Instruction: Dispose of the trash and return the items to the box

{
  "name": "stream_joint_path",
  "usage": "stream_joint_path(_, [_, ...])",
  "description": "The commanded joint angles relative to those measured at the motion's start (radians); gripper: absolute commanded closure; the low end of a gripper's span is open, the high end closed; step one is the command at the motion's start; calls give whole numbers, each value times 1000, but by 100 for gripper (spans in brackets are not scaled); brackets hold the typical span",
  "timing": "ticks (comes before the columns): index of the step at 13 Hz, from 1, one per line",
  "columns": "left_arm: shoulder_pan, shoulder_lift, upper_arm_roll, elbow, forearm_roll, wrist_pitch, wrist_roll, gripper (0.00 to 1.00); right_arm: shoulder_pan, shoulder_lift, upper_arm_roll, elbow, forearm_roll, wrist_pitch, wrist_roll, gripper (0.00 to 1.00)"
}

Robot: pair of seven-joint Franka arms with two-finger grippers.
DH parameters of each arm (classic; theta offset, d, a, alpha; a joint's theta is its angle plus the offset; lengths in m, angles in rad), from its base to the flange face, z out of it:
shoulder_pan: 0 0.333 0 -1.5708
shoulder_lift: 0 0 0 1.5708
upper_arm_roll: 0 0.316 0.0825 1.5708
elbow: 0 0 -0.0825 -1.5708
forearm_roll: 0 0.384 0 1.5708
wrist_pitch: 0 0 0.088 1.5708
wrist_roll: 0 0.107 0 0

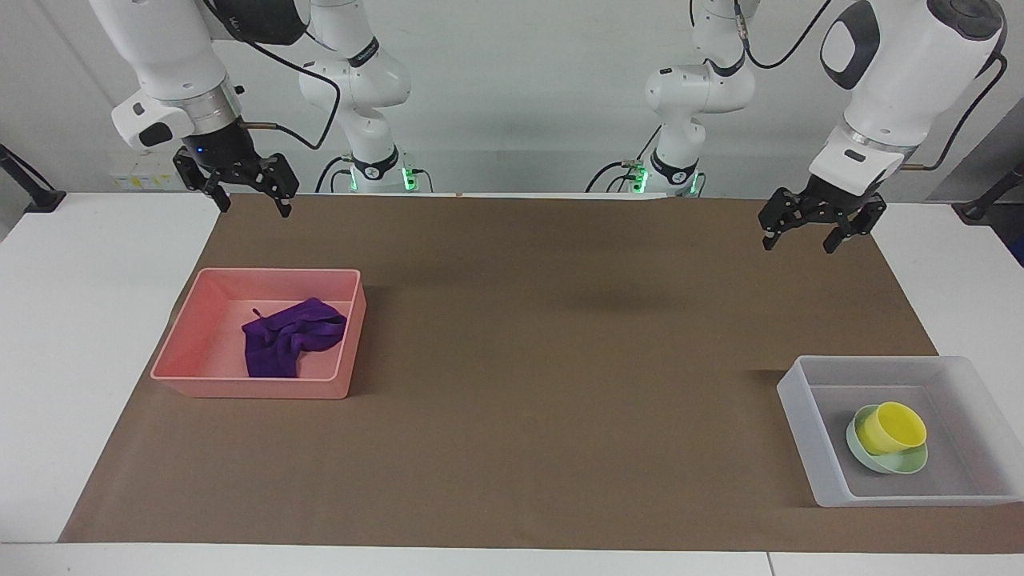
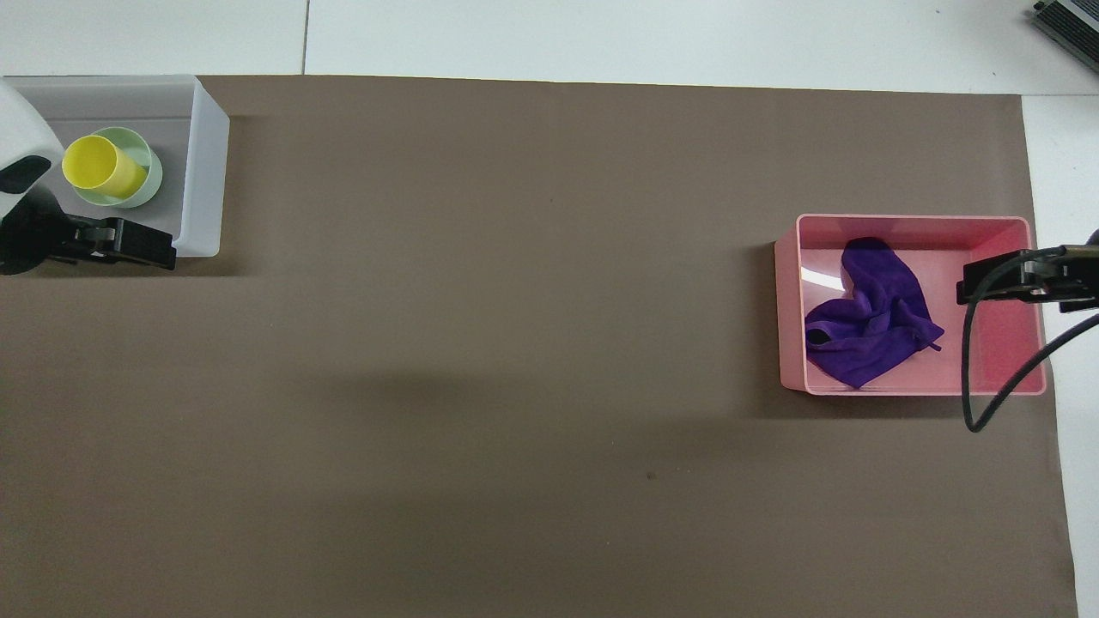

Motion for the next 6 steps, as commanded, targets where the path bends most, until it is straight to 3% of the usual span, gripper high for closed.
stream_joint_path(1, [7, -11, -4, 1, -2, -22, 20, 0, 0, -24, -3, -25, 3, 8, -15, 0])
stream_joint_path(6, [7, -12, -4, -1, -2, -25, 15, 0, 0, -24, -3, -25, 3, 8, -15, 0])
